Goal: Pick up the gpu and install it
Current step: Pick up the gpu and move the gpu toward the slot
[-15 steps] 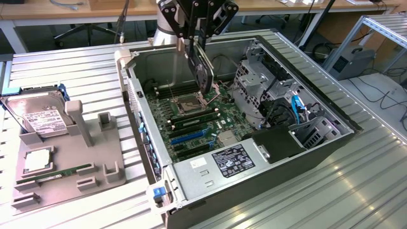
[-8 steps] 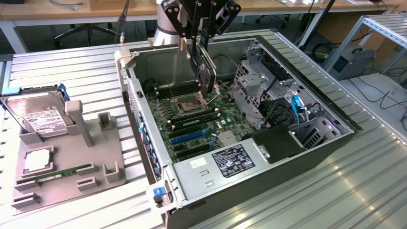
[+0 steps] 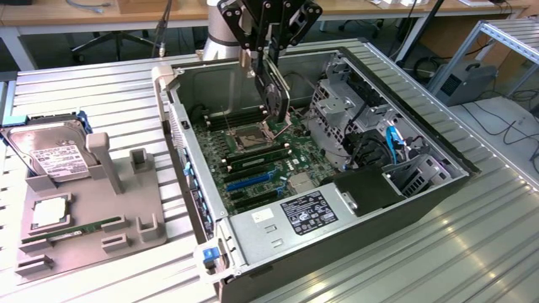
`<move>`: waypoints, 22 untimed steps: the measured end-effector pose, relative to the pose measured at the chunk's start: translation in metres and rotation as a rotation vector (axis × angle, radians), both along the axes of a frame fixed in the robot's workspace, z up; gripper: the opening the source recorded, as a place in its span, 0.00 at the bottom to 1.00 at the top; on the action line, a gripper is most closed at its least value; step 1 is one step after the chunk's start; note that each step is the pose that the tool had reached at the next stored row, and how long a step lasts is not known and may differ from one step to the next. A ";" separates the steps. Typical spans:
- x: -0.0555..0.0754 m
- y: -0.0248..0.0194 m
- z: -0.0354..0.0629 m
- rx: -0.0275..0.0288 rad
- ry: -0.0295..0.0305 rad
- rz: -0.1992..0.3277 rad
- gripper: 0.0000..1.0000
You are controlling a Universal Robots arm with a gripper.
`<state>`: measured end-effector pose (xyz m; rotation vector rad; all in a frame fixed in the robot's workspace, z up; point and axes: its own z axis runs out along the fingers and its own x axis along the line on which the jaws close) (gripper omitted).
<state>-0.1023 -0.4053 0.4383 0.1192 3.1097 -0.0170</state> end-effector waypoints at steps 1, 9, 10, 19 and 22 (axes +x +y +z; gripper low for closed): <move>0.001 0.0000 0.0000 -0.0001 0.0000 0.000 0.27; 0.006 0.0000 0.0000 -0.0003 0.0000 0.000 0.27; 0.006 0.0000 0.0000 -0.0003 0.0000 0.000 0.27; 0.013 0.0000 0.0000 -0.0005 0.0000 0.000 0.27; 0.015 0.0000 0.0000 -0.0007 0.0001 0.000 0.27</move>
